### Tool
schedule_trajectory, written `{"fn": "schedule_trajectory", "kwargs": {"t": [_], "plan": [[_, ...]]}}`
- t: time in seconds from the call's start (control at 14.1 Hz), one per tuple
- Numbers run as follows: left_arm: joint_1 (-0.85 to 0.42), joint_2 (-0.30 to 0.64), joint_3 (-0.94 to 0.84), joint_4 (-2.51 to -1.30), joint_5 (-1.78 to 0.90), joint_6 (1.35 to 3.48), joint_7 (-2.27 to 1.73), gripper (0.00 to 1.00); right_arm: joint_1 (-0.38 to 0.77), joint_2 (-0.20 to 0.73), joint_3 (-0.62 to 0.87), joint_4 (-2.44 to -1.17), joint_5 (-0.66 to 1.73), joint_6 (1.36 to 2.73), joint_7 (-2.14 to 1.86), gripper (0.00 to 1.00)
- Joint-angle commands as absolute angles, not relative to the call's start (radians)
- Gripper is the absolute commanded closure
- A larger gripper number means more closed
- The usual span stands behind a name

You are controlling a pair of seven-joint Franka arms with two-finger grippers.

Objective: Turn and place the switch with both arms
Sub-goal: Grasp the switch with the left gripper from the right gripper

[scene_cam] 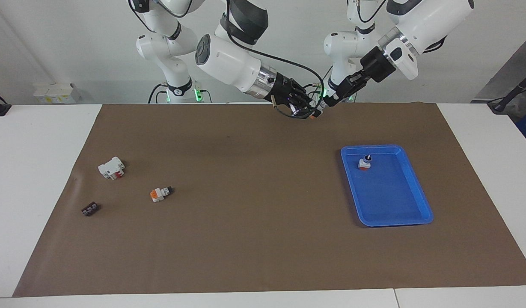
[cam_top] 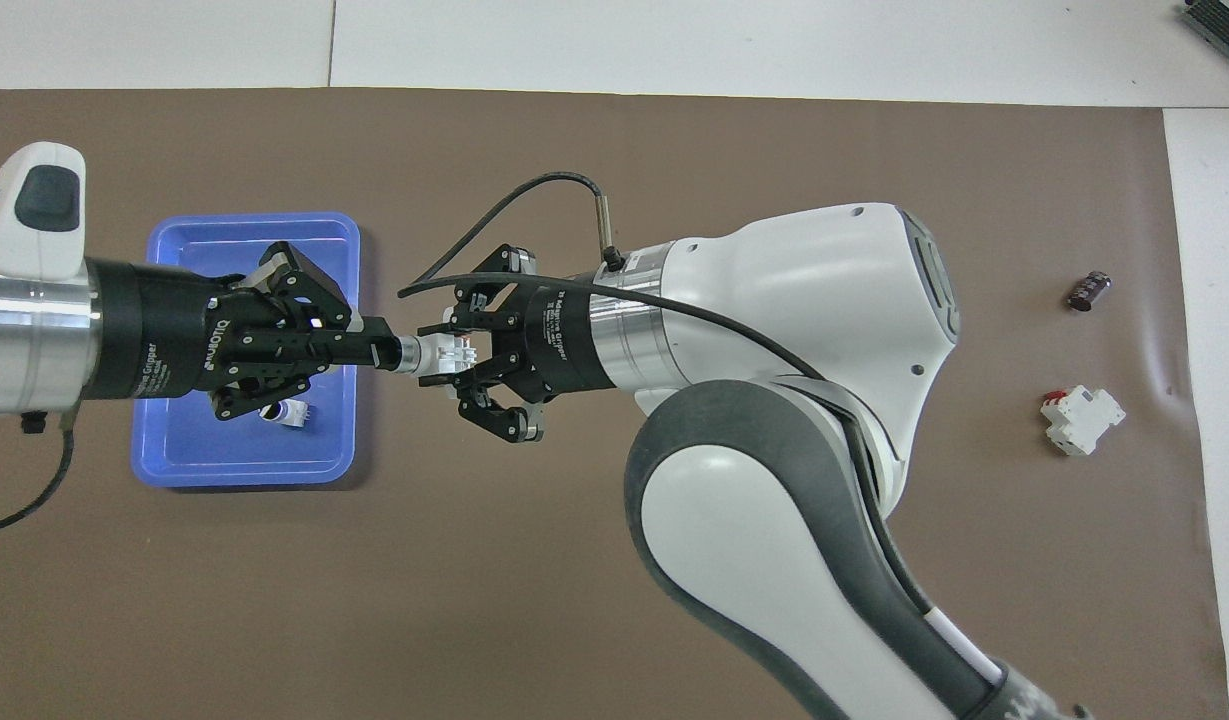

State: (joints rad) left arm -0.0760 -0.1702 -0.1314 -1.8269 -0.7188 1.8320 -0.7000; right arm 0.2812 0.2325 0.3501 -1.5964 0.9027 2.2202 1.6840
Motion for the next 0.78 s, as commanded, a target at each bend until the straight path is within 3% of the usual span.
{"fn": "schedule_trajectory", "kwargs": {"t": [0.0,0.71], "plan": [[-0.090,-0.190,-0.127,-1.845,-0.718,1.819,-0.686,0.83,0.273,0.206,0.356,-1.615,0.925,2.226,1.698,1.00],[-0.089,-0.207,-0.127,-1.844,-0.718,1.733,-0.683,0.82,0.275,0.199,0.356,-1.626,0.923,2.233,1.697,1.00]]}}
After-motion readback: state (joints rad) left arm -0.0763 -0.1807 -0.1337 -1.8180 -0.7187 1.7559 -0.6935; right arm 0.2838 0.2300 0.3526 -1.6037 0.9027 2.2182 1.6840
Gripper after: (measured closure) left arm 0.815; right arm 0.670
